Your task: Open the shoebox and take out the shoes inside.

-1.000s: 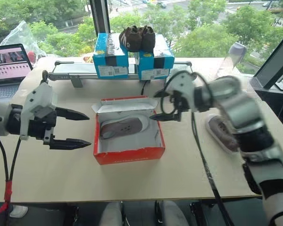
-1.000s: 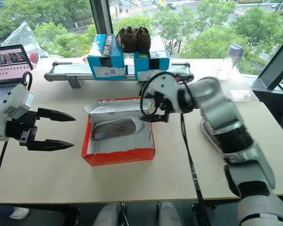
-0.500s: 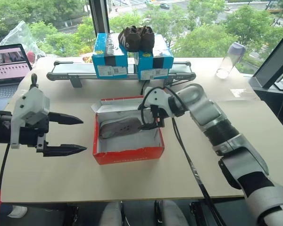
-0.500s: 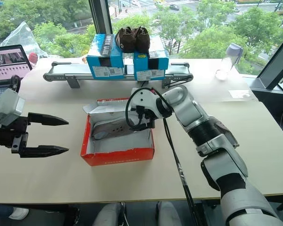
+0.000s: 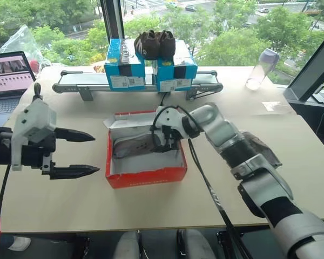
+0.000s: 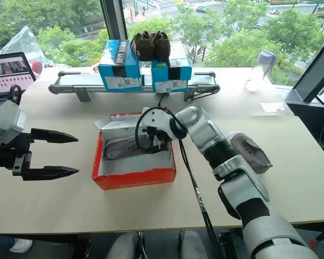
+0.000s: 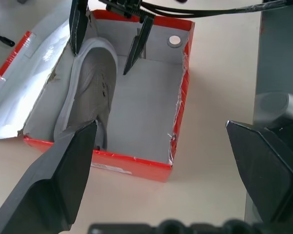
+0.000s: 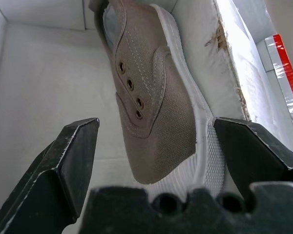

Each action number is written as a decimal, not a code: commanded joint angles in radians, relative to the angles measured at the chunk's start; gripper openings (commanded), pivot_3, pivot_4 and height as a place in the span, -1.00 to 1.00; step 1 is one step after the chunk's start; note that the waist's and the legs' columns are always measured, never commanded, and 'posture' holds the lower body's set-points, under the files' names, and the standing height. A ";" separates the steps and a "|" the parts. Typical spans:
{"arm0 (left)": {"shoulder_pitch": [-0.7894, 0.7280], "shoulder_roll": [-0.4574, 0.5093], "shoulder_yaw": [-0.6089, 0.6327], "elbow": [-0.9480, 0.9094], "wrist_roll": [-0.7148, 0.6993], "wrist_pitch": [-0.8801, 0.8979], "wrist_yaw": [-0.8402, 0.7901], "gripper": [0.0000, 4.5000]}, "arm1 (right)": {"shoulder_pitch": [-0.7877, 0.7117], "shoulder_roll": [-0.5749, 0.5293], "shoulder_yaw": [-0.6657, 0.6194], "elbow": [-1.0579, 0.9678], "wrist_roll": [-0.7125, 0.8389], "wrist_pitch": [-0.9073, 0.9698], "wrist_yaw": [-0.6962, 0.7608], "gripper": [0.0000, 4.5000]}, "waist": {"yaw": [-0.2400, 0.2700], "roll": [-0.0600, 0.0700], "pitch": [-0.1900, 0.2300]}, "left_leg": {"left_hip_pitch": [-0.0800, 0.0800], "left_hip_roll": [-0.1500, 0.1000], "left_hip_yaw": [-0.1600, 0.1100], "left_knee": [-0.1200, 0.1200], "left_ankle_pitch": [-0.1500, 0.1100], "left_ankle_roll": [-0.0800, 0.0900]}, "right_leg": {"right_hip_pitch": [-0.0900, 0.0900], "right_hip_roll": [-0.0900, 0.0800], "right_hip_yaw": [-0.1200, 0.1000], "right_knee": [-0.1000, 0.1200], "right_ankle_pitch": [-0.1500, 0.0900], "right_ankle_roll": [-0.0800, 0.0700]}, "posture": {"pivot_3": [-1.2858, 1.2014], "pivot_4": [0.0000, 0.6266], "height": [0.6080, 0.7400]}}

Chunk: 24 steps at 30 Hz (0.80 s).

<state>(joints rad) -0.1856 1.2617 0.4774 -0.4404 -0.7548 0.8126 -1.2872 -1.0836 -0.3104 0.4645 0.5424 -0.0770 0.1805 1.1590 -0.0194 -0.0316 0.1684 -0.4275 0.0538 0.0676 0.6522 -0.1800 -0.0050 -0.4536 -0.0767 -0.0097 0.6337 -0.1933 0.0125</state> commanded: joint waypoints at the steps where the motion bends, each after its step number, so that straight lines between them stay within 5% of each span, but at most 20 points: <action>1: -0.022 0.020 0.007 -0.016 -0.018 0.002 0.009 1.00 | 0.009 0.011 0.011 0.031 -0.055 -0.018 -0.046 0.99 | -0.002 0.000 0.000 | 0.002 0.000 0.000 0.000 0.000 0.000 | 0.001 0.000 0.000 0.000 0.000 0.000 | 0.03 -0.52 1.00; 3: -0.023 0.021 0.005 -0.017 -0.021 0.003 0.012 1.00 | 0.018 0.019 0.011 0.034 -0.065 -0.016 -0.053 0.99 | -0.003 0.000 0.000 | 0.004 0.000 0.000 0.000 0.000 0.000 | 0.003 0.000 0.000 0.000 -0.003 -0.005 | 0.03 -0.52 1.00; 16: -0.045 0.028 -0.018 -0.009 -0.027 -0.003 0.024 1.00 | 0.048 0.035 -0.011 -0.003 -0.077 0.011 -0.061 -0.93 | -0.003 0.000 0.000 | 0.005 0.001 0.000 -0.002 0.000 0.000 | 0.004 0.000 0.000 -0.001 -0.004 -0.006 | 0.03 -0.52 1.00; 24: -0.057 0.028 -0.029 -0.003 -0.024 -0.006 0.021 1.00 | 0.059 0.030 -0.021 -0.062 -0.067 0.035 -0.041 -0.97 | -0.003 0.000 0.000 | 0.005 0.001 0.000 -0.003 0.000 0.000 | 0.004 0.000 0.000 -0.001 -0.004 -0.006 | 0.03 -0.52 1.00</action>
<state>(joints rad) -0.2240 1.2685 0.4368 -0.4395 -0.7726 0.8129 -1.2673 -1.0500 -0.2850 0.4214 0.5092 -0.1478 0.1863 1.0785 -0.0226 -0.0318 0.1682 -0.4229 0.0544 0.0677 0.6490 -0.1801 -0.0051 -0.4496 -0.0764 -0.0097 0.6325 -0.1970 0.0069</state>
